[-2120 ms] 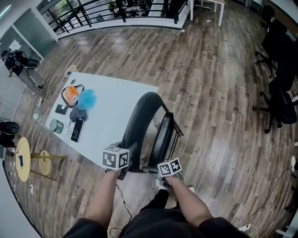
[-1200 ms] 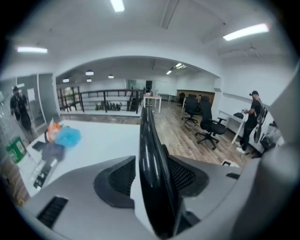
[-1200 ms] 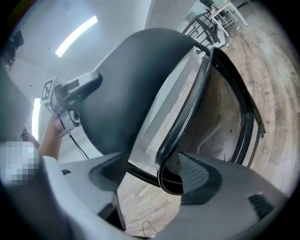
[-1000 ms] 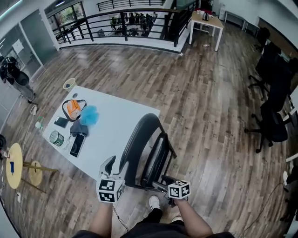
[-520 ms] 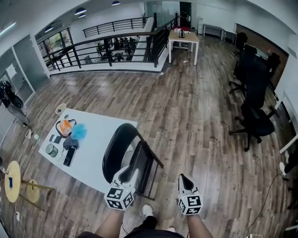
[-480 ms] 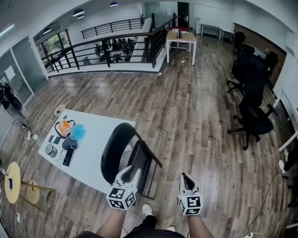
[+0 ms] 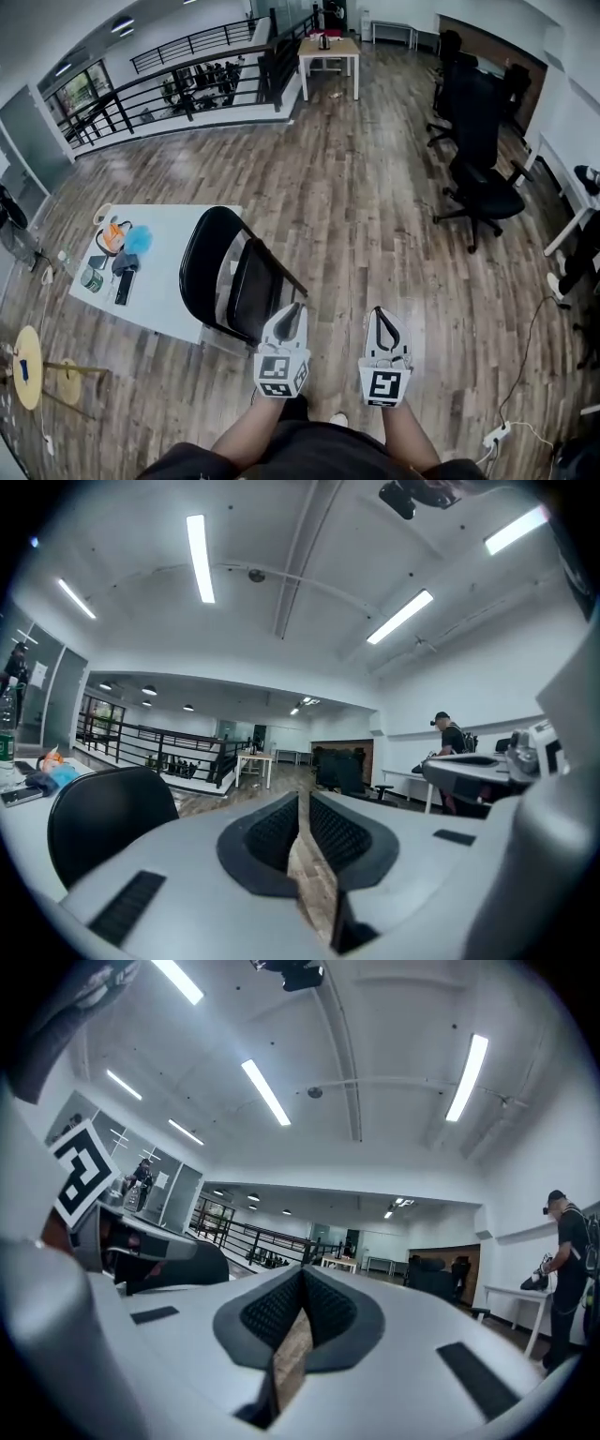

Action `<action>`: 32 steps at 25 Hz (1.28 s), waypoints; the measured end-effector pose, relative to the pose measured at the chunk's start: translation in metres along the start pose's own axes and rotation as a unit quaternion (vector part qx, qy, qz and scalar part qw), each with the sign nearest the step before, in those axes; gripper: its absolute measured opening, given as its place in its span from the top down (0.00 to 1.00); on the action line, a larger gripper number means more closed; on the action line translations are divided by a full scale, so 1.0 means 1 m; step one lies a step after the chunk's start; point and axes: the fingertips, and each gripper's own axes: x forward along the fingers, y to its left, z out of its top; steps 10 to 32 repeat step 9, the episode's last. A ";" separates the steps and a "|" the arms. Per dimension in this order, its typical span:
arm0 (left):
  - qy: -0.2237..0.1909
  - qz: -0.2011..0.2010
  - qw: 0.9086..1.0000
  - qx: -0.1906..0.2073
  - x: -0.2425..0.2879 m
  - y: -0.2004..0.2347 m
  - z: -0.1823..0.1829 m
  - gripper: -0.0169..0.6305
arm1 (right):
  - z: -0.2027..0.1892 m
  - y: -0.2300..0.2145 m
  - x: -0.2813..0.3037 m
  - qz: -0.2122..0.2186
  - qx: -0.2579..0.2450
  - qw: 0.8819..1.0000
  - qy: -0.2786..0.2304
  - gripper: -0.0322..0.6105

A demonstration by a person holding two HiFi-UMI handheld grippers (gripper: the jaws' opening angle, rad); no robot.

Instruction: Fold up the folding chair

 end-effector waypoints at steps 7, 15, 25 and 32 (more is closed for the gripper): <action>0.008 -0.007 1.000 0.000 -0.035 -0.035 -0.010 0.96 | 0.002 -0.002 -0.040 -0.009 0.031 0.999 -0.017 0.93; 0.009 -0.012 1.000 0.000 -0.045 -0.042 -0.010 0.96 | 0.004 0.001 -0.050 -0.010 0.034 0.999 -0.019 0.93; 0.009 -0.012 1.000 0.000 -0.045 -0.042 -0.010 0.96 | 0.004 0.001 -0.050 -0.010 0.034 0.999 -0.019 0.93; 0.009 -0.012 1.000 0.000 -0.045 -0.042 -0.010 0.96 | 0.004 0.001 -0.050 -0.010 0.034 0.999 -0.019 0.93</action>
